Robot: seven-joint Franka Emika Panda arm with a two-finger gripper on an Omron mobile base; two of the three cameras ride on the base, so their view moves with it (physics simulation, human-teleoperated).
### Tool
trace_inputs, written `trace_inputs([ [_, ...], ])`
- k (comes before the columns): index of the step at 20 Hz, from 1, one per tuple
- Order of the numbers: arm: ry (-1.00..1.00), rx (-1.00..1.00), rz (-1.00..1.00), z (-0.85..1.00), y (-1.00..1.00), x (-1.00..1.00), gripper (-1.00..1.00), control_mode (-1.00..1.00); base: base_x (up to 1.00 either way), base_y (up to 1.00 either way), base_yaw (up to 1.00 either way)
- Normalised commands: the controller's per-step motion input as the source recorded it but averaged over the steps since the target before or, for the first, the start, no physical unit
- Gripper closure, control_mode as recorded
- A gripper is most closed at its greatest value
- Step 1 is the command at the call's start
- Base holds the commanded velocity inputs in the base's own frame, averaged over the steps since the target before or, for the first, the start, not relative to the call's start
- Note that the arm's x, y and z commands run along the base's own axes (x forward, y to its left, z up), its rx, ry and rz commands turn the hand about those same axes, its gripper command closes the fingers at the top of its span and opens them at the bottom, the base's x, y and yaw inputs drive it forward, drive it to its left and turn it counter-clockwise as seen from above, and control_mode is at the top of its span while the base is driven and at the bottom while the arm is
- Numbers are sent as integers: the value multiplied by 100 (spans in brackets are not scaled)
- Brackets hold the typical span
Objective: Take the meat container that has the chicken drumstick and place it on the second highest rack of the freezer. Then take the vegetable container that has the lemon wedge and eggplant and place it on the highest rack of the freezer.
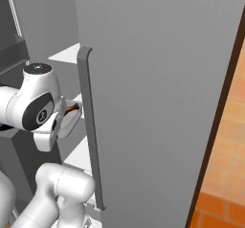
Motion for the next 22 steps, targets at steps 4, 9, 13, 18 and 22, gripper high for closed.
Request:
trace_inputs([
  [4, 0, 0, 0, 0, 0, 0, 100, 100, 57, 33, 0],
  [9, 0, 0, 0, 0, 0, 0, 100, 100, 63, 38, 0],
  [13, 0, 0, 0, -1, 10, 25, 100, -100, 2, 6, 0],
  [18, 0, 0, 0, -4, 19, 86, 100, -100, 0, 0, 0],
  [22, 0, 0, 0, -14, 1, 96, 100, -100, 0, 0, 0],
])
